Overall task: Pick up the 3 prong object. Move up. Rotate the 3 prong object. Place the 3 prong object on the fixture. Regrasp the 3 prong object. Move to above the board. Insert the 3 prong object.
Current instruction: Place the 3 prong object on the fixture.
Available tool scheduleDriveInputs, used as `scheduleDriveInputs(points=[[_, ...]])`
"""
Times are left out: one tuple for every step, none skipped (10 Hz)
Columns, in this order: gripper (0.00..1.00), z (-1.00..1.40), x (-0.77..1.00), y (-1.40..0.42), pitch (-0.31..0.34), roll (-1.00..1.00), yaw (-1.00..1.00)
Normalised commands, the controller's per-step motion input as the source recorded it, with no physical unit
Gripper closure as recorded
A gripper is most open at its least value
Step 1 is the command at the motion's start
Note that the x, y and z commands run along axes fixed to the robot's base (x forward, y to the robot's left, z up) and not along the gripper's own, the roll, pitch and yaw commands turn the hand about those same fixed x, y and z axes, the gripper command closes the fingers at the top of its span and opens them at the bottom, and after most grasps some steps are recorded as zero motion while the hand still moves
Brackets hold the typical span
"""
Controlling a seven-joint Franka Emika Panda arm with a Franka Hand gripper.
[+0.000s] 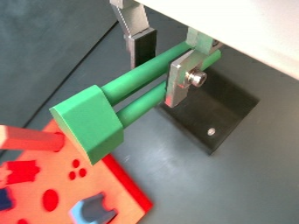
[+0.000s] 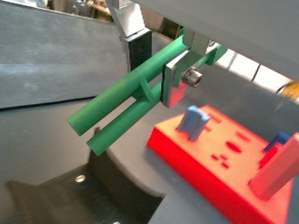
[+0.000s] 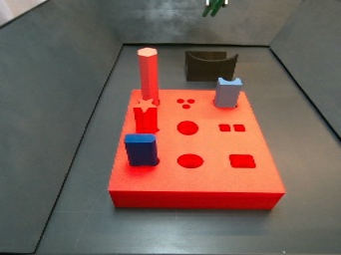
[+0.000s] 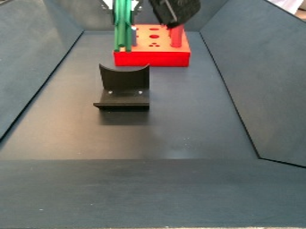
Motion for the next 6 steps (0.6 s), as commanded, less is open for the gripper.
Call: scheduleDriveInputs(points=[[1.00,-0.01,0.07,0.04,0.055,-0.38,-0.13],[1.00,-0.01,0.07,0.03,0.034,-0.25,-0.12],[1.00,-1.00,0.12,0.13,0.281,-1.00,-0.06],[1.00,-1.00,0.13,0.14,0.272,-1.00,-0.07],[1.00,-1.00,0.14,0.14,0.285,-0.96,-0.12],[1.00,-1.00,0.16,0.14,0.249,-0.77,-0.17]])
